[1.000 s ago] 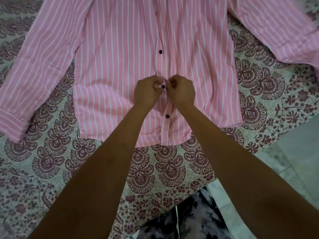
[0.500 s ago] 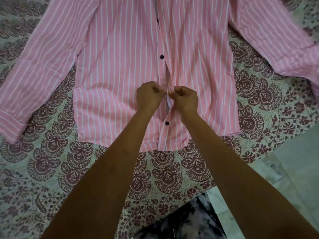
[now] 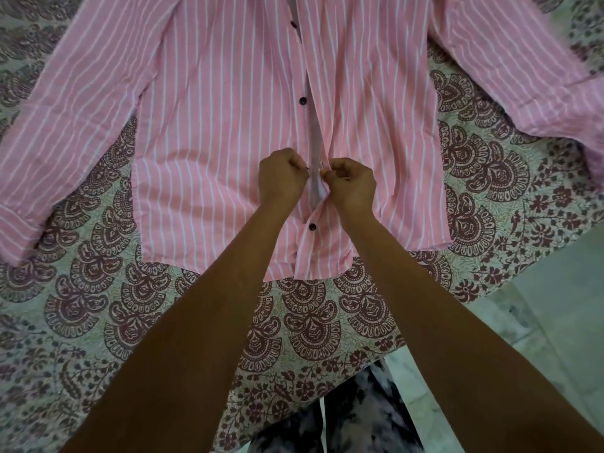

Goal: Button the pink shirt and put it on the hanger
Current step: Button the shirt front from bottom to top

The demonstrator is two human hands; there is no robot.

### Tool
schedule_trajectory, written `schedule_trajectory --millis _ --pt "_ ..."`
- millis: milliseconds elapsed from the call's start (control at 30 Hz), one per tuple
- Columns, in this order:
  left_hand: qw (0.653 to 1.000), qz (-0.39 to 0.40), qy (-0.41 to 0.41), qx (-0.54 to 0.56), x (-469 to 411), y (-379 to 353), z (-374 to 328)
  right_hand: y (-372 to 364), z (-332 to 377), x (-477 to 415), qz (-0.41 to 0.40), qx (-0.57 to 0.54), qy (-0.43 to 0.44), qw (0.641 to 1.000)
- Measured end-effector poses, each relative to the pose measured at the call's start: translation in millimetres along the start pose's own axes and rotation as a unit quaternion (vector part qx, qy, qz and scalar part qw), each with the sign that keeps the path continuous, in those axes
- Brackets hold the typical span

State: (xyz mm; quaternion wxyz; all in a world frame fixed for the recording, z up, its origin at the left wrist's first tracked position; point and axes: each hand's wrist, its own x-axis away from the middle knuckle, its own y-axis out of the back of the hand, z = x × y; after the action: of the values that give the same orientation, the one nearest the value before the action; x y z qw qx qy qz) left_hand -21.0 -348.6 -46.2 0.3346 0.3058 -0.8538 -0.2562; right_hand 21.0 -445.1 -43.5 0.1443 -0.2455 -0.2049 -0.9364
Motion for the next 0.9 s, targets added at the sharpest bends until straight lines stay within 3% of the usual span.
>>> schedule_trajectory --millis 133,233,600,733,900 --pt "0.988 0.013 0.048 0.147 9 11 -9 -5 1 4 0.004 -0.013 0.004 1.000" --pt "0.983 0.019 0.046 0.176 14 16 -17 -6 2 7 -0.006 -0.037 -0.001 0.999" --pt "0.987 -0.026 0.050 0.149 19 17 -23 -4 3 11 0.018 -0.056 0.012 0.998" --pt "0.987 -0.020 0.040 0.155 18 18 -24 -1 6 13 0.046 -0.069 0.038 0.996" --pt "0.987 0.032 0.031 0.157 15 24 -20 6 9 6 0.089 -0.120 -0.001 0.989"
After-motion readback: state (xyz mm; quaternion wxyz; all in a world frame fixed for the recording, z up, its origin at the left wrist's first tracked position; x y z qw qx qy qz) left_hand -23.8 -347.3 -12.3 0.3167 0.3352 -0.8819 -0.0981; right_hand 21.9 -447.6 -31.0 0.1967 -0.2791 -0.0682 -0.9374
